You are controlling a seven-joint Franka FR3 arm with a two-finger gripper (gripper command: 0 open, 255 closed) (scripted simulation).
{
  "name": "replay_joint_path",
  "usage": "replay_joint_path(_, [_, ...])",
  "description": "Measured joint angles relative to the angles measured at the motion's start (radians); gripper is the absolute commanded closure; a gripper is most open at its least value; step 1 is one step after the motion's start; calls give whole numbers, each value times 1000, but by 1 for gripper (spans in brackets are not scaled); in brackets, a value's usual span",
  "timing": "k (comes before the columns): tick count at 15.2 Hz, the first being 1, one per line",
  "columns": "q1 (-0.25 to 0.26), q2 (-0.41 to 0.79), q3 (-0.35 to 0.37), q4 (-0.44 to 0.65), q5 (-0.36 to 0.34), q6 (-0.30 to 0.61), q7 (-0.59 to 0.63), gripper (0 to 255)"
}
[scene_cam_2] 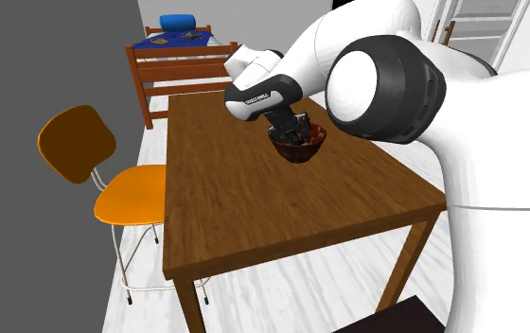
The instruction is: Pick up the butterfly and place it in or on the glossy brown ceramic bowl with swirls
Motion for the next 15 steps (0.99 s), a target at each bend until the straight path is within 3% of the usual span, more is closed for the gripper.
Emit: replay_joint_path(15, [8,-14,4,56,12,-61,-44,255])
